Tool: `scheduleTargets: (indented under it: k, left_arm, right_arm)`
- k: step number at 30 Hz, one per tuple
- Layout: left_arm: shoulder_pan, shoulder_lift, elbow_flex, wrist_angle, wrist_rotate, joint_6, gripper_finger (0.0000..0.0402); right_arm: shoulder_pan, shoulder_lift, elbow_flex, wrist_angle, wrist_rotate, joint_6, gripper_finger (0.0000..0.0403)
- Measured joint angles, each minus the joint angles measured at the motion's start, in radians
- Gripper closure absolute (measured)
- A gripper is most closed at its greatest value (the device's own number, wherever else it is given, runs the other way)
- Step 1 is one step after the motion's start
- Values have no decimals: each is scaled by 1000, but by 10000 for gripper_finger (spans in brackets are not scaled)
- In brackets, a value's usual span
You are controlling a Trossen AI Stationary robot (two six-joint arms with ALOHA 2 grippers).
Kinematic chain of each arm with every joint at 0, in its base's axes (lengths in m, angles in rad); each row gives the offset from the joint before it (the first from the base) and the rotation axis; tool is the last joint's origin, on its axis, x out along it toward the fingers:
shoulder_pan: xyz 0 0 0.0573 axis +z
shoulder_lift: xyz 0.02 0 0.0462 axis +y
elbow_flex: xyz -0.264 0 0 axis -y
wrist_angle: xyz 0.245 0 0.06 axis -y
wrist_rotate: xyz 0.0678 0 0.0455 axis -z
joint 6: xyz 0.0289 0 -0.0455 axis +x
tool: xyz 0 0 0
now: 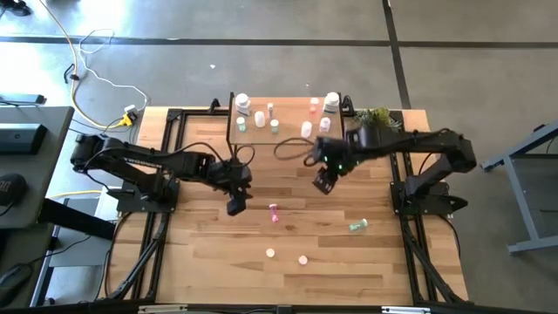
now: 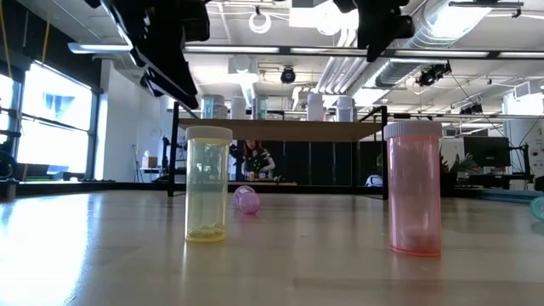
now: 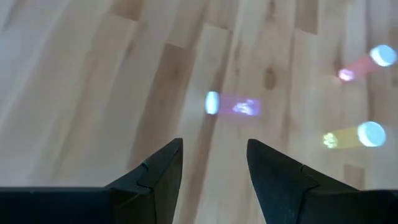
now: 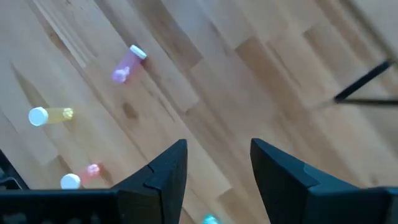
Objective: Pick and place medicine bottles onto shelf by color
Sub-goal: Put the light blue medicine bottle on the shelf
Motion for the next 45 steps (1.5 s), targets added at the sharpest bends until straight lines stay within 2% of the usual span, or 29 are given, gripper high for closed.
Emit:
scheduleTargets:
  k: [7, 12, 17, 28, 37, 45]
  left_arm:
    - [-77, 0, -35, 52, 1, -97, 234]
    - [-133, 0, -35, 57, -2, -102, 234]
    - [-187, 0, -35, 57, -3, -107, 234]
    - [-278, 0, -35, 56, -14, -185, 234]
    - [-331, 0, -35, 56, -36, -225, 234]
    - [-353, 0, -34, 56, -77, -357, 234]
  right_arm:
    - [144, -12, -132, 12, 22, 345, 235]
    - [221, -12, -225, 18, 22, 629, 235]
    - [284, -12, -307, 25, 21, 811, 235]
    - [387, -12, -415, 25, 22, 1016, 235]
    - [452, -12, -474, 47, -5, 1074, 235]
    - [489, -11, -514, 194, -3, 1108, 235]
